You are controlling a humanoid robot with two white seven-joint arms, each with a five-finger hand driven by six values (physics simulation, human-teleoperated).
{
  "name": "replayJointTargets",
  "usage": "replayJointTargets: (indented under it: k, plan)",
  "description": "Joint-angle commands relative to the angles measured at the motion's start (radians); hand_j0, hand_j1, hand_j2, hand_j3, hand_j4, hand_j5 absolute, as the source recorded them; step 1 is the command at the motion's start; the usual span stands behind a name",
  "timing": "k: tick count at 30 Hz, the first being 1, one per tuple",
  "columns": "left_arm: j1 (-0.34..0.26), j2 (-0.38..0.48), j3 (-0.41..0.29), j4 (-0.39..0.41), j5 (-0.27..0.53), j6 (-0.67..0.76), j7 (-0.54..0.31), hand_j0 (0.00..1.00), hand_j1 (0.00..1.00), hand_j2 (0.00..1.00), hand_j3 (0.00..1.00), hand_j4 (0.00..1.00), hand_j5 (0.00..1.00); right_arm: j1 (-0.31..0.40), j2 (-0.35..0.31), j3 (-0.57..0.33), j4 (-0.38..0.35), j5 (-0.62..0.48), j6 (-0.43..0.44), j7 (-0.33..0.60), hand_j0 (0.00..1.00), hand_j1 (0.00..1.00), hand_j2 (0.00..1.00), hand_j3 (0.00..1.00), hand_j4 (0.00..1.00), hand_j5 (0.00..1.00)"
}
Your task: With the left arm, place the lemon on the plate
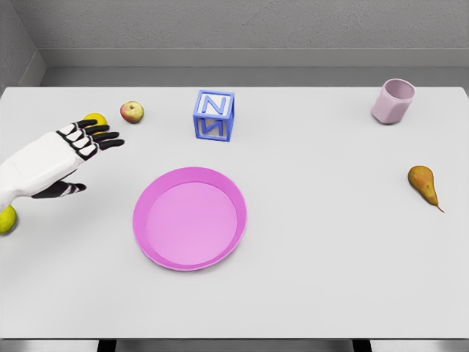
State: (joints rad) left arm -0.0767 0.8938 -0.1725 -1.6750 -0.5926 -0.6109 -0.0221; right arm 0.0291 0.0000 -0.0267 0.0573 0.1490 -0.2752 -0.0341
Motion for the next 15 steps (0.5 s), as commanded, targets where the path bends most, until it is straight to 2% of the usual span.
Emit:
replayJointTargets:
  k: [1,2,7,10,12,15]
  plan:
    - [0.000,0.007,0.001,0.006,0.000,0.000,0.001,1.00,1.00,1.00,1.00,1.00,1.00,0.000,0.000,-0.001,0.003,0.000,0.001,0.000,1.00,1.00,1.00,1.00,1.00,1.00]
    - [0.002,0.045,0.002,0.008,0.000,0.000,0.001,1.00,1.00,1.00,1.00,1.00,1.00,0.000,0.000,-0.002,0.004,-0.002,0.001,-0.001,1.00,1.00,1.00,1.00,1.00,1.00]
    - [-0.005,0.051,0.002,0.009,0.000,0.000,0.001,1.00,1.00,1.00,1.00,1.00,1.00,0.005,0.000,0.001,0.006,0.000,0.001,0.000,1.00,1.00,1.00,1.00,1.00,1.00]
    - [-0.011,0.099,0.002,0.009,-0.001,0.000,0.001,1.00,1.00,1.00,1.00,1.00,1.00,0.005,0.000,-0.001,0.004,-0.002,0.001,0.000,1.00,1.00,1.00,1.00,1.00,1.00]
    - [-0.055,0.112,0.002,0.012,-0.038,0.000,0.001,1.00,1.00,1.00,1.00,1.00,1.00,0.005,0.000,-0.001,0.006,-0.002,0.001,0.000,1.00,1.00,1.00,1.00,1.00,1.00]
    - [-0.089,0.125,-0.004,0.055,-0.050,0.000,0.001,1.00,1.00,1.00,1.00,1.00,1.00,0.005,0.000,-0.001,0.006,-0.002,0.001,0.000,1.00,1.00,1.00,1.00,1.00,1.00]
